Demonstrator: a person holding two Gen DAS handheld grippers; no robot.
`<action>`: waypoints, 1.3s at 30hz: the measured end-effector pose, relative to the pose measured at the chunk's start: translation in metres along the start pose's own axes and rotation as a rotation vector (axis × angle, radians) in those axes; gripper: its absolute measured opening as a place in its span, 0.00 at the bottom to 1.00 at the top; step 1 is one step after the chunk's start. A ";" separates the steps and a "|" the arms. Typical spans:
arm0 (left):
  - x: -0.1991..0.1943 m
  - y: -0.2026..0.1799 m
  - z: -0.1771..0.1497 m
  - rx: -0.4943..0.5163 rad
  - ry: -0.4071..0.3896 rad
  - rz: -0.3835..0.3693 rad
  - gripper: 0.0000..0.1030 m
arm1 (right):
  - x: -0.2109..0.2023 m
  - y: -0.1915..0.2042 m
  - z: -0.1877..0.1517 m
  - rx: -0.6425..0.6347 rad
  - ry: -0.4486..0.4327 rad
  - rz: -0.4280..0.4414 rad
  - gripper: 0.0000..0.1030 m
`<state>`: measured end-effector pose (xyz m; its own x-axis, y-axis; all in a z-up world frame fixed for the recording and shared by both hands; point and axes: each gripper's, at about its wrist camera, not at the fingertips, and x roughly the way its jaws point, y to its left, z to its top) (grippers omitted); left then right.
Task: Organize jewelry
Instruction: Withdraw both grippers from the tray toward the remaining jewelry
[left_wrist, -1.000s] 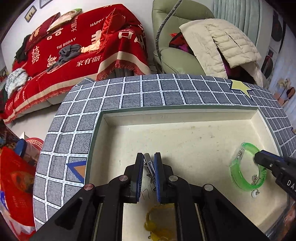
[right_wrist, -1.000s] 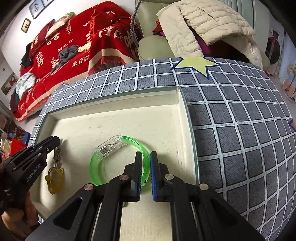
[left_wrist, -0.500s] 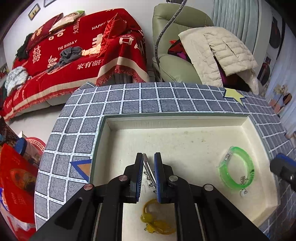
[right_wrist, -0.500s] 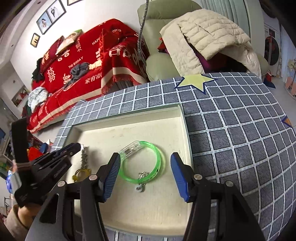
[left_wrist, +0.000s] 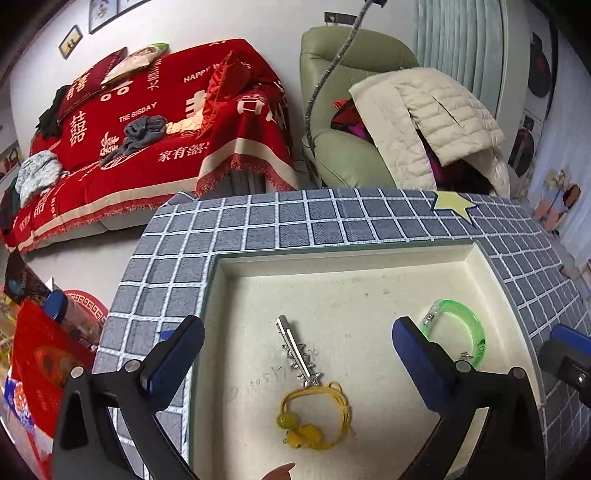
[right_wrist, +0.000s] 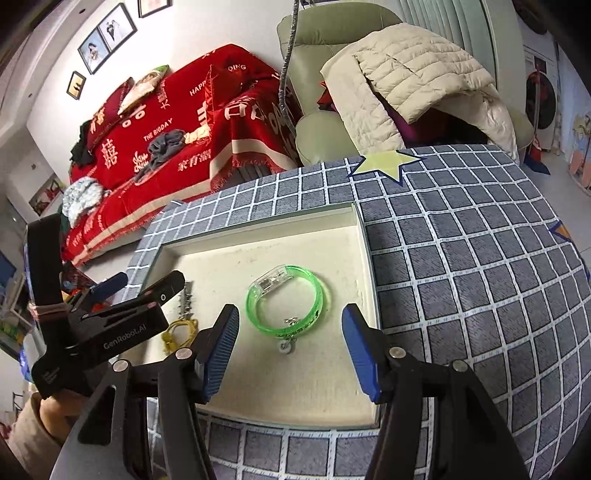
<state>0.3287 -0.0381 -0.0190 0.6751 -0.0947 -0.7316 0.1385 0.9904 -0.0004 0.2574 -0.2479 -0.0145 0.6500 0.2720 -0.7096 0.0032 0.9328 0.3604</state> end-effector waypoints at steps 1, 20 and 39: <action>-0.005 0.002 -0.002 -0.004 -0.005 0.001 1.00 | -0.003 -0.001 -0.001 0.004 -0.008 0.016 0.82; -0.112 0.035 -0.069 0.059 -0.045 -0.013 1.00 | -0.074 0.006 -0.053 -0.005 -0.022 0.067 1.00; -0.175 0.052 -0.205 0.066 0.017 -0.012 1.00 | -0.091 0.021 -0.182 -0.096 0.166 0.016 1.00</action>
<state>0.0696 0.0504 -0.0309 0.6609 -0.1042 -0.7432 0.1942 0.9803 0.0353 0.0597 -0.2099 -0.0522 0.5149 0.3144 -0.7975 -0.0839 0.9443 0.3181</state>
